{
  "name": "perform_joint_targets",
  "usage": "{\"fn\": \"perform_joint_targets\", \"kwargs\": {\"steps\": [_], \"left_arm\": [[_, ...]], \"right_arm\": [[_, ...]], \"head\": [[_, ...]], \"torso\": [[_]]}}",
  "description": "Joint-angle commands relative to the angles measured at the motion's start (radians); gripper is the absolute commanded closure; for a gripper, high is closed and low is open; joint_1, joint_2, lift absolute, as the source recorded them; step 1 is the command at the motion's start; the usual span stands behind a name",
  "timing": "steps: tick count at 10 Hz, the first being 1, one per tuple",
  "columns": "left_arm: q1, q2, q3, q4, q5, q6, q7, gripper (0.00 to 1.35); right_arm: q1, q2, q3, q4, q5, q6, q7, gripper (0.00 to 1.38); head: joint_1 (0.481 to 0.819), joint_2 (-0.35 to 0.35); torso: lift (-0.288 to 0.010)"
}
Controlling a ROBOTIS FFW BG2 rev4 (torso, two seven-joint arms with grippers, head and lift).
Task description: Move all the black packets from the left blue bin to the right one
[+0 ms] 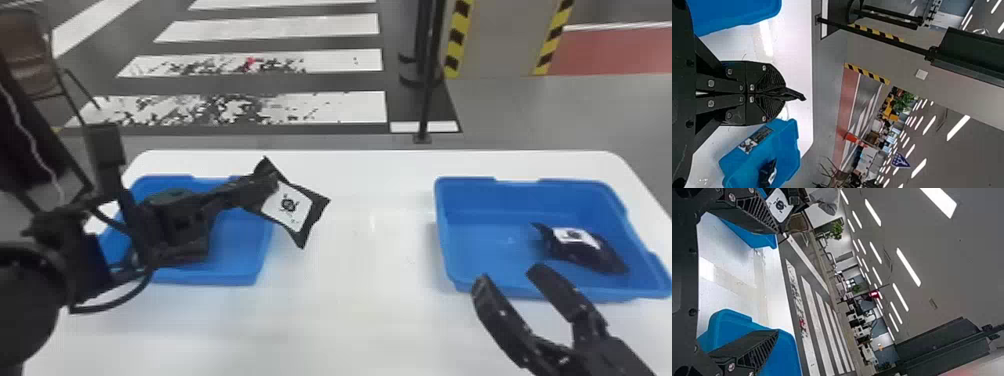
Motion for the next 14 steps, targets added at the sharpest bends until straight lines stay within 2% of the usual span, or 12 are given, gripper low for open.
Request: {"fn": "perform_joint_targets", "kwargs": {"steps": [1,3,4,7,8,11,12,13,14], "left_arm": [[0.002,0.003,-0.023,-0.003,0.066,-0.014,-0.004,1.21],[0.002,0.002,-0.052,-0.003,0.118,-0.031,-0.007,1.21],[0.0,0.002,-0.07,-0.003,0.136,-0.033,-0.006,1.21],[-0.005,-0.003,-0.132,-0.001,0.217,-0.046,-0.006,1.21],[-0.005,-0.004,-0.156,-0.001,0.255,-0.055,-0.002,1.21],[-0.037,-0.006,-0.238,0.021,0.287,-0.058,-0.002,1.21],[-0.042,-0.006,-0.262,0.039,0.297,-0.063,-0.002,1.21],[-0.049,-0.008,-0.284,0.061,0.305,-0.065,-0.001,1.21],[-0.054,-0.009,-0.302,0.073,0.311,-0.065,-0.001,1.21]], "right_arm": [[-0.013,-0.003,0.012,0.005,-0.031,0.027,0.015,0.12],[-0.094,-0.032,0.09,0.123,-0.206,0.066,0.09,0.12],[-0.133,-0.041,0.112,0.165,-0.25,0.066,0.128,0.12],[-0.185,-0.049,0.126,0.207,-0.322,0.086,0.153,0.12],[-0.192,-0.05,0.13,0.209,-0.322,0.098,0.153,0.12],[-0.226,-0.055,0.152,0.207,-0.322,0.098,0.156,0.13],[-0.231,-0.056,0.154,0.207,-0.324,0.098,0.157,0.19],[-0.231,-0.056,0.156,0.212,-0.336,0.098,0.157,0.45],[-0.234,-0.056,0.156,0.216,-0.34,0.098,0.157,0.85]], "head": [[0.695,0.088],[0.695,0.08],[0.695,0.096],[0.695,0.086],[0.695,0.069],[0.695,0.03],[0.695,0.016],[0.695,0.003],[0.695,-0.004]], "torso": [[-0.185],[-0.185],[-0.185],[-0.185],[-0.185],[-0.185],[-0.185],[-0.185],[-0.185]]}}
